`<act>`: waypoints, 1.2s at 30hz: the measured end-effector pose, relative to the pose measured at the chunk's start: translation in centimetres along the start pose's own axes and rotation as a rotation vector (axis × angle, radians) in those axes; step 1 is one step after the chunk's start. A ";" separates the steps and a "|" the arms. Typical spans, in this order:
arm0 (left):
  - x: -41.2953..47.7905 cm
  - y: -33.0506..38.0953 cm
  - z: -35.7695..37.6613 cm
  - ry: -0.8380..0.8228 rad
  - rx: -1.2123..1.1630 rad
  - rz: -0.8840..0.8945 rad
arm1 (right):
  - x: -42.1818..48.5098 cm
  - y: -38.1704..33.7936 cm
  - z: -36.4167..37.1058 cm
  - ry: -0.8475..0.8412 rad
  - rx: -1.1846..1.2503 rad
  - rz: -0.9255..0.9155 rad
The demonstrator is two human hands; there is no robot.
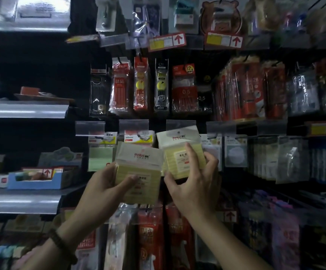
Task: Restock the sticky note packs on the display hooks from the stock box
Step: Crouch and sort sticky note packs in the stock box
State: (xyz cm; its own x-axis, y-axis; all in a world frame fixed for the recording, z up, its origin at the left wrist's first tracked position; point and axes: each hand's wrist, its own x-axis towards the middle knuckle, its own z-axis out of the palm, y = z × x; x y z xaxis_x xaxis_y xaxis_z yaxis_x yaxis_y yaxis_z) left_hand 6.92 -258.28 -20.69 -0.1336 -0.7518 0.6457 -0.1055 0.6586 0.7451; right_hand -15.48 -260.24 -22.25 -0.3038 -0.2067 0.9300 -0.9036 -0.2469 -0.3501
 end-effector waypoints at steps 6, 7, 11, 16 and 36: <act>0.6 0.2 0.1 -0.005 0.036 0.004 | 1.6 -0.4 0.4 -0.078 -0.060 0.073; 0.7 0.2 0.1 -0.008 0.038 0.004 | 1.7 -0.4 0.3 -0.093 -0.067 0.077; 0.8 0.2 0.2 -0.013 0.042 -0.006 | 1.8 -0.3 -0.1 -0.183 -0.117 0.086; 1.3 0.5 0.6 0.000 0.020 -0.010 | 2.7 -0.3 -0.8 -0.210 -0.115 0.049; 1.4 0.1 0.8 0.017 -0.027 -0.015 | 3.7 -0.5 1.0 -0.369 -0.238 0.086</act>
State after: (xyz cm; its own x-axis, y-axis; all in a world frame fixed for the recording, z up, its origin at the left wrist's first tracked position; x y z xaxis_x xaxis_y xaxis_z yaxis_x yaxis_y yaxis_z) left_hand 5.94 -259.19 -19.85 -0.1155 -0.7619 0.6373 -0.0811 0.6467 0.7584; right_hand -15.90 -261.87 -18.73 -0.2915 -0.5516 0.7815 -0.9373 0.0017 -0.3484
